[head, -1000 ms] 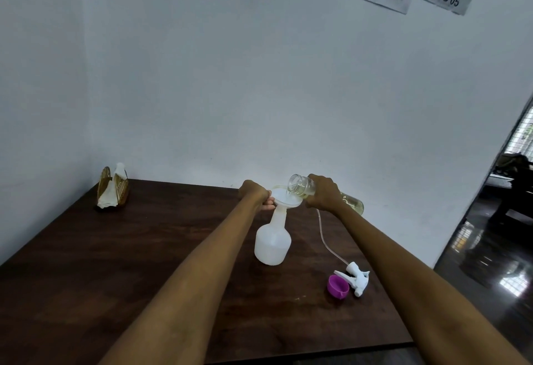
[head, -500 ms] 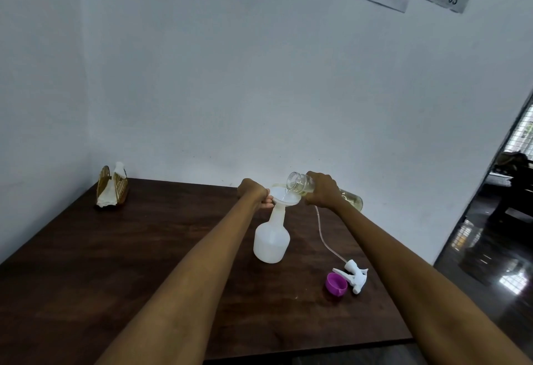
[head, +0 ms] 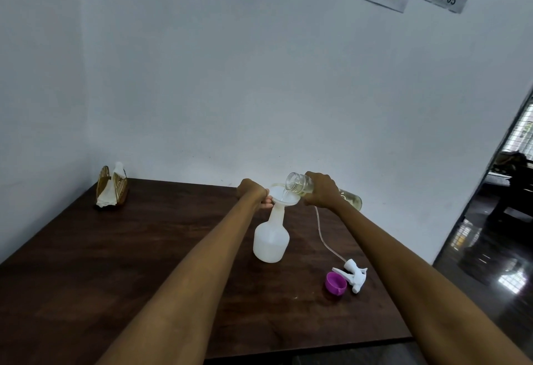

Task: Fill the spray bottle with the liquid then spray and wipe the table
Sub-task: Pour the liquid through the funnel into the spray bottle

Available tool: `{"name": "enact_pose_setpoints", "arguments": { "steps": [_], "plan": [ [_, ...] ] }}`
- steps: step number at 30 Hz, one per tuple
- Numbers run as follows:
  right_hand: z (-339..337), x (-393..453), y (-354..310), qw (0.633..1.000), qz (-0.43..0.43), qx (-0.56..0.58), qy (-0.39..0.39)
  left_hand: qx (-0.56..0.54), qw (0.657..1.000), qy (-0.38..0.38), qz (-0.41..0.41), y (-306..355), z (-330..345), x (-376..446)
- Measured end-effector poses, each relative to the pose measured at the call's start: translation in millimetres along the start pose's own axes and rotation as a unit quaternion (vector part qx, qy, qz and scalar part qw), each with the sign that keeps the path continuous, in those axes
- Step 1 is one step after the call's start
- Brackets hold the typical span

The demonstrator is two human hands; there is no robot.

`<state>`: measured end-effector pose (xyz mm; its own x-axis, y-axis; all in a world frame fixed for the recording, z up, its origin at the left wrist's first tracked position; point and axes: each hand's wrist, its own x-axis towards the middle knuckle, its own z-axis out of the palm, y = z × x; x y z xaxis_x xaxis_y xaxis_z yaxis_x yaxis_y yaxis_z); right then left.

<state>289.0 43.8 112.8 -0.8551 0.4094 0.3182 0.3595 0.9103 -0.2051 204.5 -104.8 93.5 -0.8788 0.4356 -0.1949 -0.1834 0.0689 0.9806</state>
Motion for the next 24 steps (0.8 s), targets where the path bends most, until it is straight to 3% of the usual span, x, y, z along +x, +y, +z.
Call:
{"name": "enact_pose_setpoints", "arguments": {
  "steps": [24],
  "plan": [
    [3.6, 2.9, 7.6, 0.999, 0.036, -0.022, 0.015, -0.012, 1.0, 0.023, 0.013, -3.1, 0.8, 4.4]
  ]
}}
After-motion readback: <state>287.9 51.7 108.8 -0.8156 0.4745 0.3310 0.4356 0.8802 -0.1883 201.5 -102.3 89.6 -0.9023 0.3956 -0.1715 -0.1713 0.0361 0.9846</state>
